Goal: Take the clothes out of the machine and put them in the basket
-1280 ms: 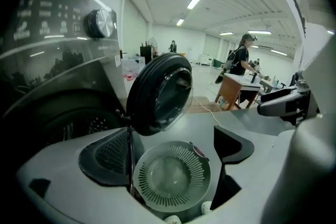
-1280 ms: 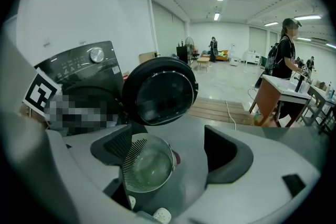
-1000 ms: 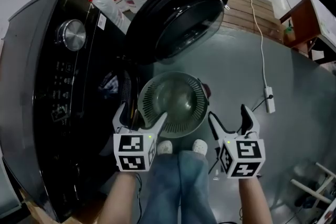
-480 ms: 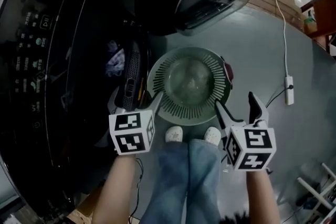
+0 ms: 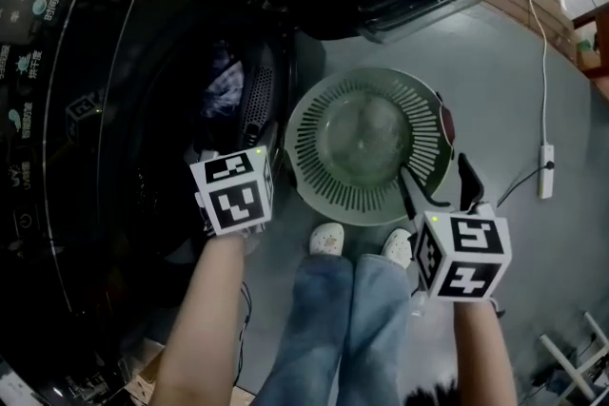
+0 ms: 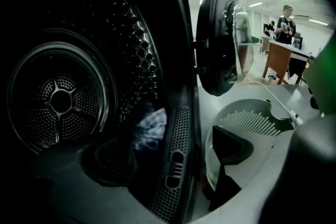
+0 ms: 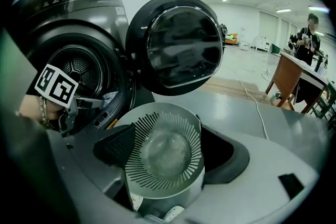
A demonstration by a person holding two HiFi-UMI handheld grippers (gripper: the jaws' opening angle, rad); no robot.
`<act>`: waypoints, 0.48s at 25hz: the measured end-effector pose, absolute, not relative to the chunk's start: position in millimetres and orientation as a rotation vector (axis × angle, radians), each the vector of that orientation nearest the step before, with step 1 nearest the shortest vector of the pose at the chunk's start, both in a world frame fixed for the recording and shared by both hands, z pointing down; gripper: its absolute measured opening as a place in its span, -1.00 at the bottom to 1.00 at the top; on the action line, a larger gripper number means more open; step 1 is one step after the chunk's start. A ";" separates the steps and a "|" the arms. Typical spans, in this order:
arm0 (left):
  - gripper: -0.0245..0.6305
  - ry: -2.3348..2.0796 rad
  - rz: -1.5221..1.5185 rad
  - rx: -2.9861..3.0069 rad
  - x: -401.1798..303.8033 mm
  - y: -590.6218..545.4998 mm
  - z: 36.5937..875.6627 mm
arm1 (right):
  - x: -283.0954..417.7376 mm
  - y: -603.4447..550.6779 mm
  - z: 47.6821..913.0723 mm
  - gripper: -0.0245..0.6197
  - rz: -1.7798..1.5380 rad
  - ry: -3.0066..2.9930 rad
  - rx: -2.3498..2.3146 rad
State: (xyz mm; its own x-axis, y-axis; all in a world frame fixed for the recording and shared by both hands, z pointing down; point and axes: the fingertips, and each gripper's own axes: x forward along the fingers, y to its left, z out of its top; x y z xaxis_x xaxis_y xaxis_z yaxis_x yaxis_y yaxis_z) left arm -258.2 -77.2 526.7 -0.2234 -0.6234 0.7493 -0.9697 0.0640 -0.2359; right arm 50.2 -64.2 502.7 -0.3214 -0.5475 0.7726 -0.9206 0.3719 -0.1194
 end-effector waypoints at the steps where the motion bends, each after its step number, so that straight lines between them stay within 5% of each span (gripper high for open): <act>1: 0.58 -1.914 1.016 1.567 -266.0 -81.6 528.4 | 46.4 -61.4 506.4 0.27 0.748 -1.994 1.249; 12: 0.30 -2.155 1.094 1.287 -333.7 -119.5 557.2 | 8.7 -47.6 533.5 0.08 0.750 -1.977 1.159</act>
